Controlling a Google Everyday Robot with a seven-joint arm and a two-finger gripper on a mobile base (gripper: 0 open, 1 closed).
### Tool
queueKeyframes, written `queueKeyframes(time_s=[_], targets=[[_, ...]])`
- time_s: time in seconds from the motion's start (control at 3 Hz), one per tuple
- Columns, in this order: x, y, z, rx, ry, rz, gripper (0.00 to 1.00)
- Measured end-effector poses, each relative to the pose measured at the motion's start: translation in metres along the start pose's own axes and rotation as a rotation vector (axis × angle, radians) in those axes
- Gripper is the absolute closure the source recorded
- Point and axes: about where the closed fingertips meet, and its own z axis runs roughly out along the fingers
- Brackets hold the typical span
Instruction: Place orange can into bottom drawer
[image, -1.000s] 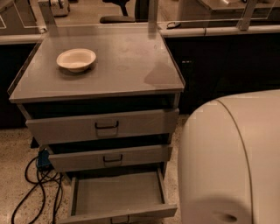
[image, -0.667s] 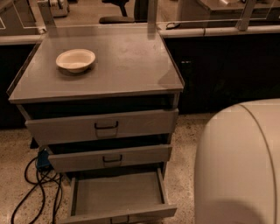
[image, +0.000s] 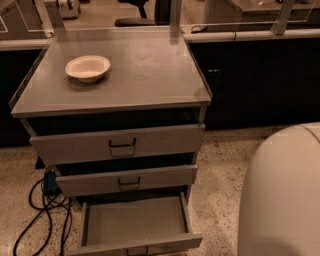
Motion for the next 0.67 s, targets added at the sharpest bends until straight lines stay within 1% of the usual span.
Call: queueKeyframes(time_s=[0.33,0.67], targets=[[-0.0041,0.0412,-0.0355,-0.030,-0.022,0.057,1.00],[-0.0040,0.0412,-0.0354,-0.030,-0.022,0.057,1.00]])
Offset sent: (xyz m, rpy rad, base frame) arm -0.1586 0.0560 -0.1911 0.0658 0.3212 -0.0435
